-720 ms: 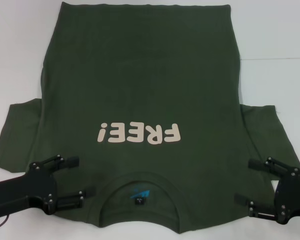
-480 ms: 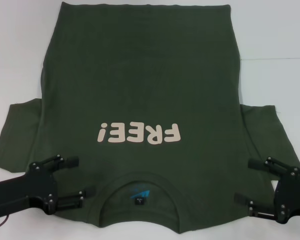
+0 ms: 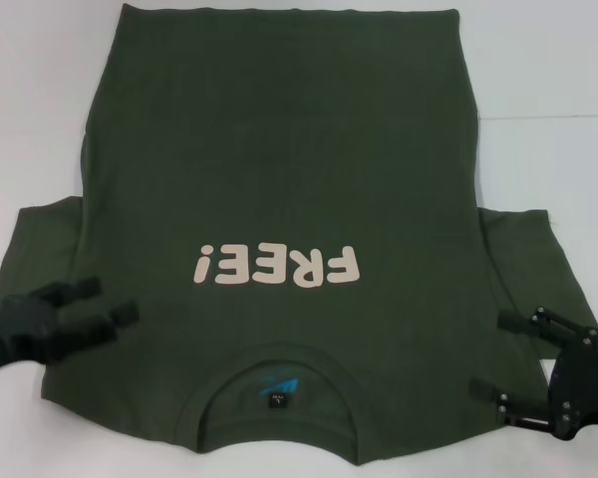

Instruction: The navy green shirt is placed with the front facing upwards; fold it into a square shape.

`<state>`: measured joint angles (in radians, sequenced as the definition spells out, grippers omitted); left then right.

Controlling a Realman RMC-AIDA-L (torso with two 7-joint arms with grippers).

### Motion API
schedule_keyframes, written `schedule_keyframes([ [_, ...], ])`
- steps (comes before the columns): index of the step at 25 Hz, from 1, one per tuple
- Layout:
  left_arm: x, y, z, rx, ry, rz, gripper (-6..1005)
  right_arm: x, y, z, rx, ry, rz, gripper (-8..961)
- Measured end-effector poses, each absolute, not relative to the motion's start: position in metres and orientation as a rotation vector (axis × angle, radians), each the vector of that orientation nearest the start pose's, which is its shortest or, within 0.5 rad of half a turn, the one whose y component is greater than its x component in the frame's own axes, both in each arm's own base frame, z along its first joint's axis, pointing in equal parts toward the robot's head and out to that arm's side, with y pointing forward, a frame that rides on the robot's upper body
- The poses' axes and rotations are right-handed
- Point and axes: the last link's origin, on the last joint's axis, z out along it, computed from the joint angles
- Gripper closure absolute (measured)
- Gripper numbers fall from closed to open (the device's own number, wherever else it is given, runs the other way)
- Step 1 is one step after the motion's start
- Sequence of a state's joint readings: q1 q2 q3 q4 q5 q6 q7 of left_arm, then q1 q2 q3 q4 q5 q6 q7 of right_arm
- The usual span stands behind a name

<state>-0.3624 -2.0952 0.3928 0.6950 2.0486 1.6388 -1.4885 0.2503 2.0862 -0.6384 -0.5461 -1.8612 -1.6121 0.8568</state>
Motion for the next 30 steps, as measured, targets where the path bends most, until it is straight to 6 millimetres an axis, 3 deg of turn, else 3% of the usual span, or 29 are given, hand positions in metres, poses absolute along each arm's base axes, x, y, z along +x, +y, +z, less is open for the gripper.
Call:
schedule_keyframes([
  [6, -0.337, 0.295, 0.077, -2.179, -1.493, -0.881, 94, 0.331, 0.242, -0.004, -2.517, 0.389, 0.743, 29],
  [13, -0.358, 0.311, 0.100, -1.858, -1.920, -0.651, 95, 0.331, 0.242, -0.004, -2.521, 0.388, 0.743, 28],
  [14, -0.358, 0.311, 0.100, -1.858, -1.920, -0.651, 95, 0.330, 0.242, -0.004, -2.521, 0.387, 0.744, 28],
  [16, -0.370, 0.320, 0.098, -1.784, -1.955, -0.469, 95, 0.330, 0.242, -0.004, -2.522, 0.387, 0.745, 29],
  [30, -0.379, 0.330, 0.097, -1.710, -1.925, -0.403, 95, 0.329, 0.243, -0.004, -2.521, 0.387, 0.752, 29],
])
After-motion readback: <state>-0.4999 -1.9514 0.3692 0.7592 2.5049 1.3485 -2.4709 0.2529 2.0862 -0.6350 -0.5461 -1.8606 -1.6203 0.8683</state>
